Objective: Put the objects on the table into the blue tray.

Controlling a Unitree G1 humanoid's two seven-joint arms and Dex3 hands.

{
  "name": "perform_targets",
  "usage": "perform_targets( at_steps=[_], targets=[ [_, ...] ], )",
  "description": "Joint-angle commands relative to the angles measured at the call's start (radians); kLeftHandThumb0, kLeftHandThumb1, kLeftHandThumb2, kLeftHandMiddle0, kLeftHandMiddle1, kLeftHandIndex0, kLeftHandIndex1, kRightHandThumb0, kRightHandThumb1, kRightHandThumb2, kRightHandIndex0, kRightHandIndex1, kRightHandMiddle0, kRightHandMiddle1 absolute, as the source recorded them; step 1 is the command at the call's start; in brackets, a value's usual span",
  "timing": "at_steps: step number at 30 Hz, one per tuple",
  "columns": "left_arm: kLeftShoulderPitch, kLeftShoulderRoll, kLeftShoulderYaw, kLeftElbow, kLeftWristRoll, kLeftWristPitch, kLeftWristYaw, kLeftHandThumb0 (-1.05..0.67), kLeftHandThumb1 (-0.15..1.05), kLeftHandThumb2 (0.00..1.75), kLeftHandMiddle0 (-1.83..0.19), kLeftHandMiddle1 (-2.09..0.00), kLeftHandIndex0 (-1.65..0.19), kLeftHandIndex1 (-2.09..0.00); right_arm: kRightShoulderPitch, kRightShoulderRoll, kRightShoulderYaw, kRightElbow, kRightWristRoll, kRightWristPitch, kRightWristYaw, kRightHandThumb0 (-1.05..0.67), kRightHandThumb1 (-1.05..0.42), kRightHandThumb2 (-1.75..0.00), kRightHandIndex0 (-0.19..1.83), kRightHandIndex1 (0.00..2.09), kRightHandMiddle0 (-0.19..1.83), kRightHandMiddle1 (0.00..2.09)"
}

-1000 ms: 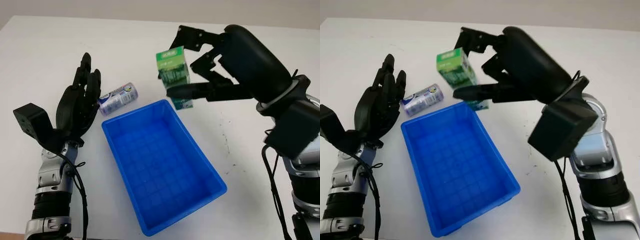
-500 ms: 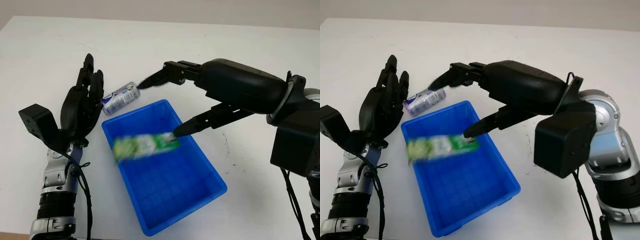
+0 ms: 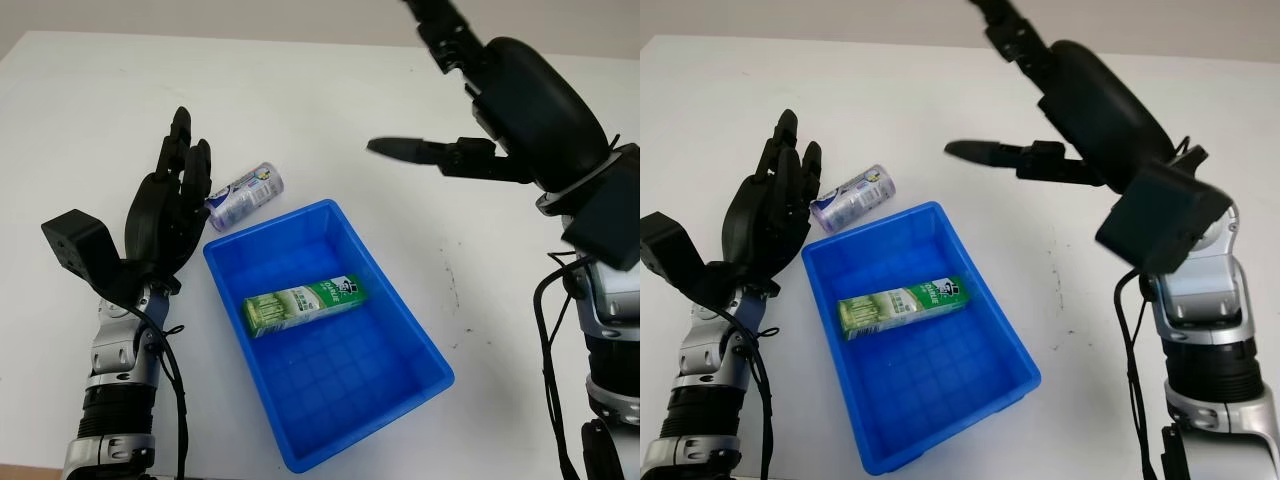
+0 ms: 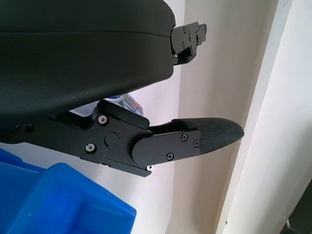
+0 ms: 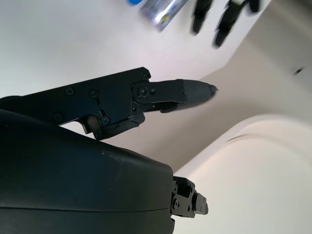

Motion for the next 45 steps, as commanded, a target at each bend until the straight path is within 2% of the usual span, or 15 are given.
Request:
perform_targets(
  at_steps=[1, 8, 12, 16, 20, 21, 22, 24, 26, 27, 28, 30, 33, 36, 45],
  targets=[
    [-0.002, 0.008, 0.007, 0.004, -0.002, -0.007, -0.005, -0.75, 1.05, 0.56, 0.19, 0.0, 0.19, 0.0, 0.008, 0.018, -0.037, 0.028, 0.014, 0.068, -0.033, -0.67, -1.05, -0.54, -0.18, 0.01, -0.16, 0.01],
    [-0.028, 0.067, 0.003, 0.024, 0.051, -0.029, -0.012, -0.75, 1.05, 0.57, 0.19, 0.0, 0.19, 0.0, 0.076, 0.078, -0.071, 0.05, 0.068, 0.261, -0.093, -0.66, -1.05, -0.54, -0.19, 0.0, -0.19, 0.0],
    [-0.052, 0.177, -0.02, 0.019, 0.19, -0.045, 0.016, -0.75, 1.05, 0.54, 0.19, 0.0, 0.19, -0.01, 0.11, 0.098, -0.072, 0.032, 0.089, 0.279, -0.103, -0.6, -1.05, -0.57, -0.19, 0.0, -0.19, 0.0],
    [-0.097, 0.294, -0.054, -0.025, 0.349, 0.02, 0.058, -0.81, 1.05, 0.46, 0.16, -0.04, 0.15, -0.04, 0.128, 0.119, -0.066, 0.011, 0.092, 0.297, -0.126, -0.58, -1.05, -0.57, -0.19, 0.0, -0.19, 0.0],
    [-0.153, 0.358, -0.081, -0.051, 0.429, 0.087, 0.057, -0.85, 1.05, 0.33, -0.11, -0.16, 0.14, -0.05, 0.124, 0.132, -0.066, 0.007, 0.116, 0.321, -0.121, -0.54, -1.05, -0.58, -0.19, 0.0, -0.19, 0.0],
    [-0.17, 0.364, -0.086, -0.052, 0.435, 0.105, 0.054, -0.87, 1.05, 0.28, -0.18, -1.07, 0.14, -0.04, 0.123, 0.132, -0.064, 0.01, 0.116, 0.319, -0.122, -0.54, -1.05, -0.58, -0.19, 0.0, -0.19, 0.0],
    [-0.187, 0.376, -0.099, -0.052, 0.455, 0.124, 0.052, -0.87, 1.05, 0.27, -0.39, -1.57, 0.14, -0.04, 0.121, 0.131, -0.06, 0.015, 0.113, 0.312, -0.122, -0.54, -1.05, -0.58, -0.19, 0.0, -0.19, 0.0],
    [-0.228, 0.4, -0.129, -0.046, 0.491, 0.159, 0.034, -0.91, 1.05, 0.25, -0.66, -1.98, 0.12, -0.05, 0.119, 0.127, -0.053, 0.017, 0.107, 0.31, -0.122, -0.54, -1.05, -0.57, -0.19, 0.0, -0.19, 0.0],
    [-0.261, 0.416, -0.149, -0.035, 0.504, 0.182, 0.007, -0.92, 1.05, 0.2, -0.56, -2.07, 0.11, -0.05, 0.117, 0.128, -0.05, 0.016, 0.103, 0.311, -0.124, -0.55, -1.05, -0.56, -0.19, 0.0, -0.19, 0.0],
    [-0.285, 0.428, -0.167, -0.019, 0.515, 0.18, -0.015, -0.92, 1.05, 0.16, -0.23, -1.18, 0.11, -0.06, 0.117, 0.129, -0.05, 0.017, 0.103, 0.309, -0.125, -0.55, -1.05, -0.55, -0.19, 0.0, -0.19, 0.0],
    [-0.308, 0.439, -0.185, -0.005, 0.531, 0.178, -0.034, -0.9, 1.05, 0.14, -0.28, -0.7, 0.12, -0.05, 0.118, 0.128, -0.049, 0.016, 0.1, 0.31, -0.126, -0.56, -1.05, -0.55, -0.19, 0.0, -0.19, 0.0],
    [-0.346, 0.46, -0.227, 0.021, 0.574, 0.173, -0.062, -0.91, 1.05, 0.13, -0.4, -0.28, 0.12, -0.05, 0.118, 0.126, -0.047, 0.016, 0.094, 0.309, -0.127, -0.57, -1.05, -0.55, -0.19, 0.0, -0.19, 0.0],
    [-0.4, 0.476, -0.289, 0.058, 0.636, 0.175, -0.103, -0.93, 1.05, 0.18, -0.06, -0.04, 0.12, -0.05, 0.119, 0.122, -0.045, 0.016, 0.084, 0.308, -0.127, -0.58, -1.05, -0.53, -0.19, 0.0, -0.19, 0.02],
    [-0.445, 0.472, -0.34, 0.084, 0.676, 0.19, -0.151, -0.96, 1.05, 0.16, 0.11, -0.01, 0.13, -0.05, 0.12, 0.124, -0.045, 0.01, 0.077, 0.319, -0.129, -0.58, -1.05, -0.52, -0.19, 0.0, -0.18, 0.03],
    [-0.5, 0.489, -0.477, 0.087, 0.861, 0.183, -0.207, -1.03, 1.05, 0.3, 0.19, 0.0, 0.19, -0.01, 0.109, 0.146, -0.061, 0.008, 0.116, 0.338, -0.128, -0.56, -1.05, -0.53, -0.19, 0.0, -0.19, 0.0]
  ],
)
